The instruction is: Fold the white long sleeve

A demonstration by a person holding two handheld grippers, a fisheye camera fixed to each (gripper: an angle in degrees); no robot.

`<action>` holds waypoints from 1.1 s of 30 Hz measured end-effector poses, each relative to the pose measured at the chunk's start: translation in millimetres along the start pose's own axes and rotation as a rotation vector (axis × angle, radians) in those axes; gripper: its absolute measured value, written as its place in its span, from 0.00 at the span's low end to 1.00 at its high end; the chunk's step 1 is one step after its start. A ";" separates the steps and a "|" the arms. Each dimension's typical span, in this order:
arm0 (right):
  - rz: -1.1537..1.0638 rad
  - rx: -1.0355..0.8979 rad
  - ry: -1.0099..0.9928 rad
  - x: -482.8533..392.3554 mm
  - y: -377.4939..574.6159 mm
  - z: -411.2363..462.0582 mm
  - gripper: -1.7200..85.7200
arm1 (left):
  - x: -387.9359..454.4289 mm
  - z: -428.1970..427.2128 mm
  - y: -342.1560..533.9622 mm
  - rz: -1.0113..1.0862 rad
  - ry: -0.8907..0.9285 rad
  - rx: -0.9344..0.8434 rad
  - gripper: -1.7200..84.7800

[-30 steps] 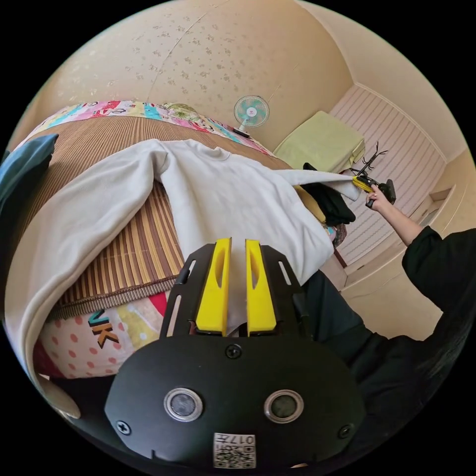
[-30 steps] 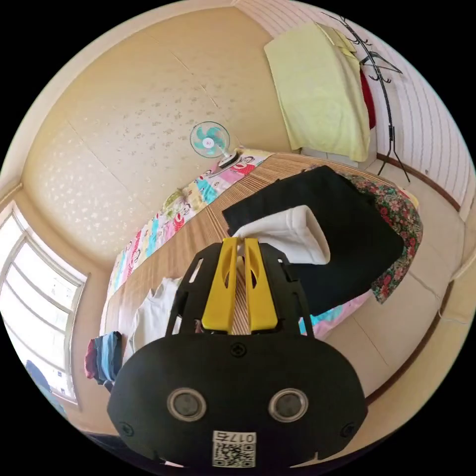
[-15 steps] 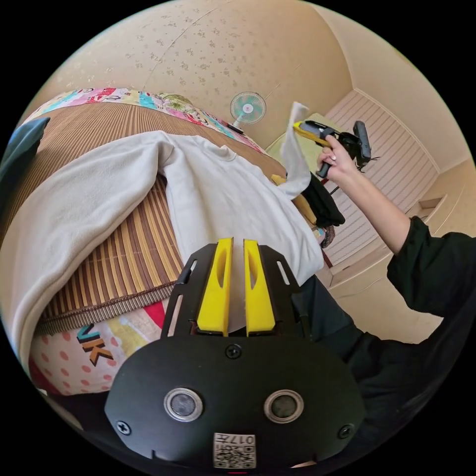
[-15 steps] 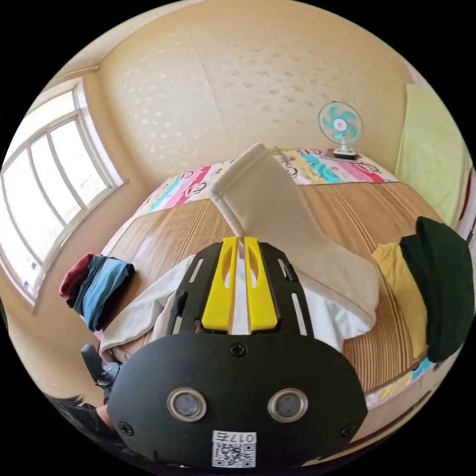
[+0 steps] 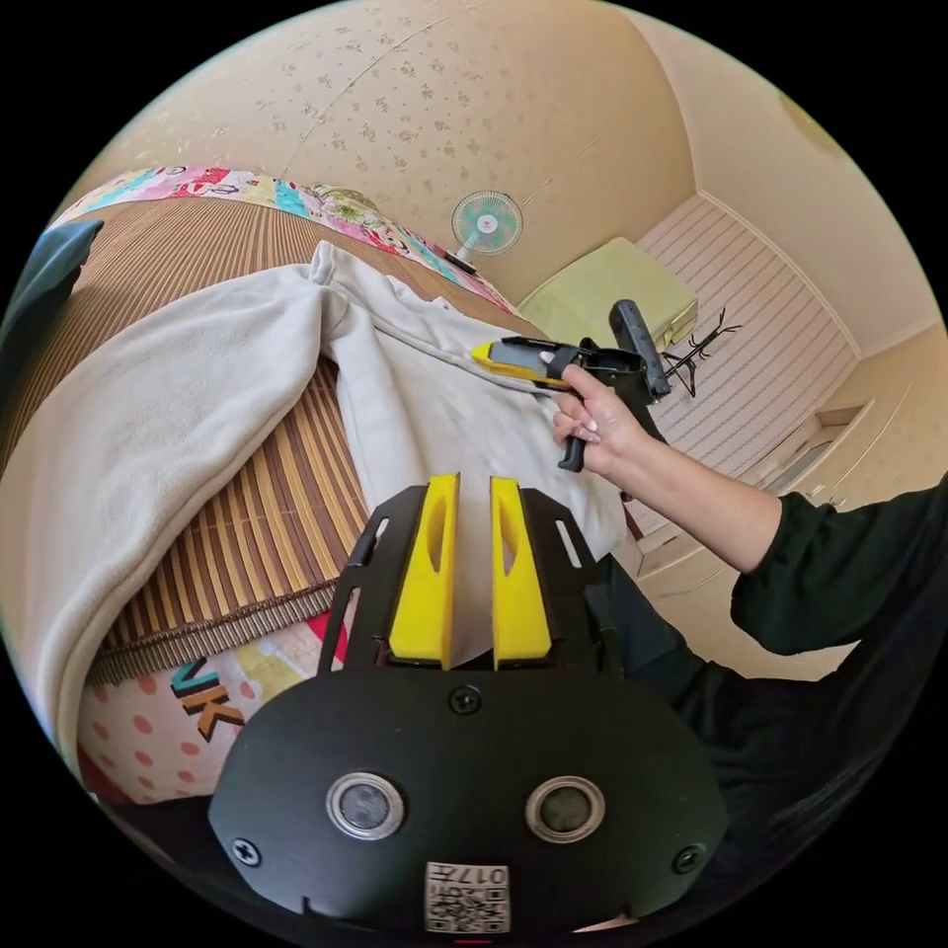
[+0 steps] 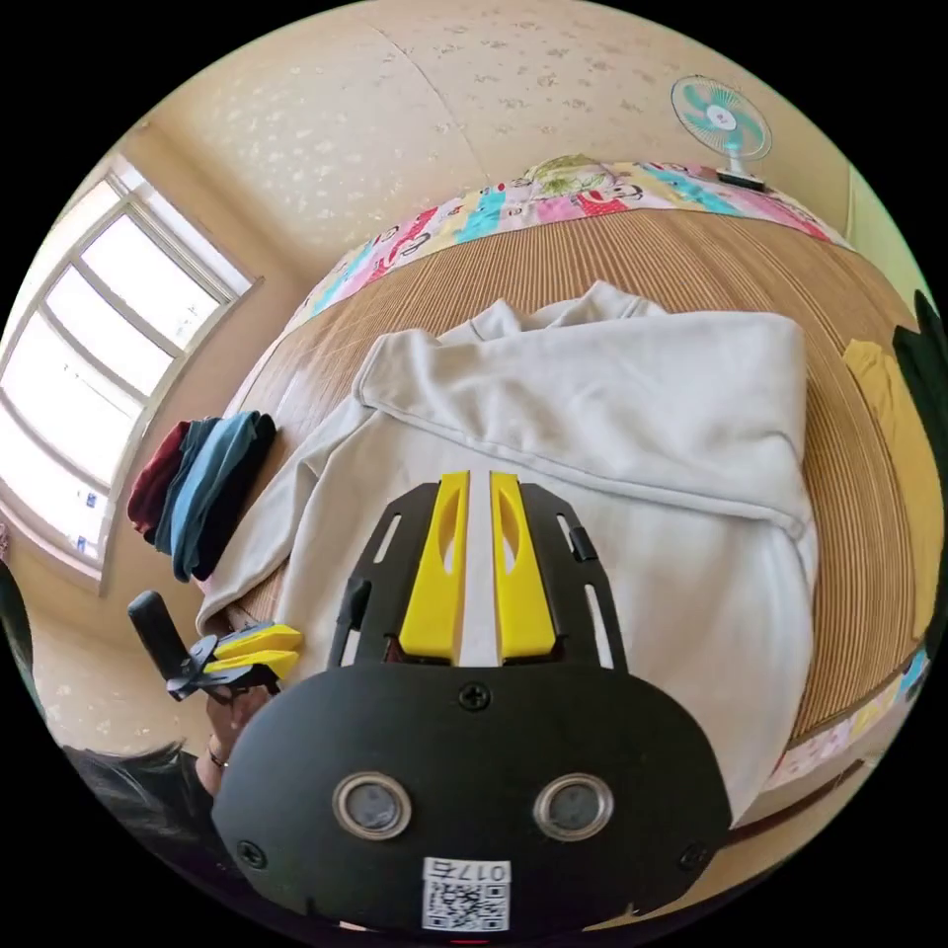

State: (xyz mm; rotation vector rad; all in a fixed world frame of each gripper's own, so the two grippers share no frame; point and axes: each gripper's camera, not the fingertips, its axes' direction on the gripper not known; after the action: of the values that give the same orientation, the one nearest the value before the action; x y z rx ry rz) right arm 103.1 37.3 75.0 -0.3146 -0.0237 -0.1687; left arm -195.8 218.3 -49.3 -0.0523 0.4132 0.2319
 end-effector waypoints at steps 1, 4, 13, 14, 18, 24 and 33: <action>-0.046 0.023 0.143 2.7 17.1 -2.0 0.05 | -0.9 -2.5 -0.4 -0.004 0.001 0.004 0.09; -0.015 0.023 0.271 25.3 53.1 15.3 0.06 | -1.3 -17.6 -1.6 -0.004 -0.026 0.027 0.10; -0.034 0.048 0.329 13.7 76.4 22.0 0.07 | -32.7 -149.1 50.0 -0.368 -0.030 0.449 0.17; -0.032 0.051 0.331 14.1 78.9 21.7 0.07 | -41.4 -165.5 62.8 -0.475 0.001 0.502 0.18; -0.013 0.062 0.295 22.0 85.8 17.2 0.07 | -69.5 -200.6 96.1 -0.794 0.011 0.570 0.22; 0.009 0.070 0.233 36.2 94.1 7.5 0.07 | -120.2 -238.8 119.6 -1.034 0.033 0.764 0.14; 0.005 0.089 0.115 60.0 104.0 -7.1 0.06 | -15.8 -284.7 36.8 -0.606 -0.395 0.921 0.06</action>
State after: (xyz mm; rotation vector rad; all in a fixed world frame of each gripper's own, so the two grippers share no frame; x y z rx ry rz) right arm 179.7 122.9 39.3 -0.2160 0.0834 -0.1802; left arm -330.0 223.0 -303.5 0.7543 0.0661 -0.5528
